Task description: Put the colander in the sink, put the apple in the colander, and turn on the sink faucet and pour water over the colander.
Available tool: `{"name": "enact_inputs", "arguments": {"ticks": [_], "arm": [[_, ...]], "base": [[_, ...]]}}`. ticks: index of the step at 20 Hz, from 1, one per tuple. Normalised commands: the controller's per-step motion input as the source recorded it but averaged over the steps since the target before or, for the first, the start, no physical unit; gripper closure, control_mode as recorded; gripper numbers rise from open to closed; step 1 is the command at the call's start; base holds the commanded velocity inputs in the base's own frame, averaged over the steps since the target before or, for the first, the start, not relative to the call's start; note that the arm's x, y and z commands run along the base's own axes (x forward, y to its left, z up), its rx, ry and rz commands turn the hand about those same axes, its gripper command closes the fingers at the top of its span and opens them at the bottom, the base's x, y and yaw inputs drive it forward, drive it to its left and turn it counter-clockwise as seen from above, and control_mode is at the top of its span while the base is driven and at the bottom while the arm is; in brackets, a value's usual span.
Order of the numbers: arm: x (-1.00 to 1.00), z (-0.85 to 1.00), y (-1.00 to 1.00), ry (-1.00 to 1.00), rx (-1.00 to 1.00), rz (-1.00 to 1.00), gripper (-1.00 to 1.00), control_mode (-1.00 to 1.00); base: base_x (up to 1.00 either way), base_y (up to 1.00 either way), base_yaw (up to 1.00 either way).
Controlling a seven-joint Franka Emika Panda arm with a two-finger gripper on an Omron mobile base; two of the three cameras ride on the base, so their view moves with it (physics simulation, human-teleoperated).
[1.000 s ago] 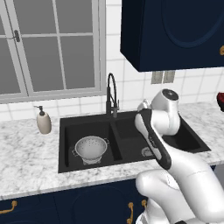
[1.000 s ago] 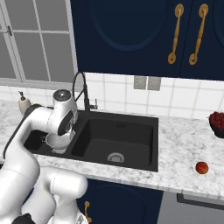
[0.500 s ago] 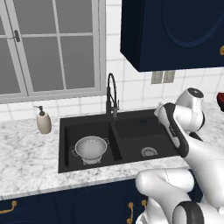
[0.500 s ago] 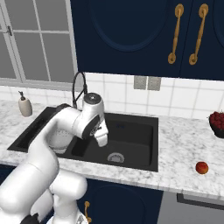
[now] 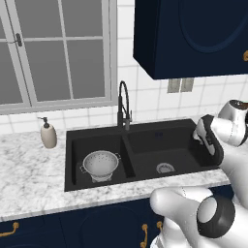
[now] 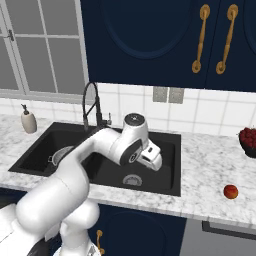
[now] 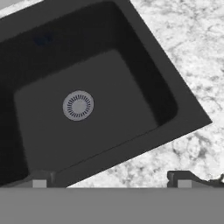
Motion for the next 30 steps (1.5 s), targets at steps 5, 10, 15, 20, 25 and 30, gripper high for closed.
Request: {"name": "enact_inputs", "arguments": {"ticks": [5,10,15,20,25,30], "arm": [[-0.2,-0.65,-1.0,0.0,-0.05,-0.06,-1.0,-1.0],[-0.01,-0.09,-0.99,0.01,0.13,-0.11,-1.0,-1.0],[0.02,0.0,-0.87,0.05,0.0,-0.07,-1.0,-1.0],[0.02,-0.13,-0.91,0.0,0.06,-0.07,-1.0,-1.0],[0.0,-0.14,-0.76,0.0,0.08,-0.04,-1.0,-1.0],[0.04,-0.1,-0.54,0.0,0.03,0.0,-1.0,-1.0]], "base": [[0.0,0.0,0.0],[0.0,0.0,0.0],[0.0,0.0,0.0],[0.0,0.0,0.0],[0.0,0.0,0.0],[0.0,0.0,0.0]]}}
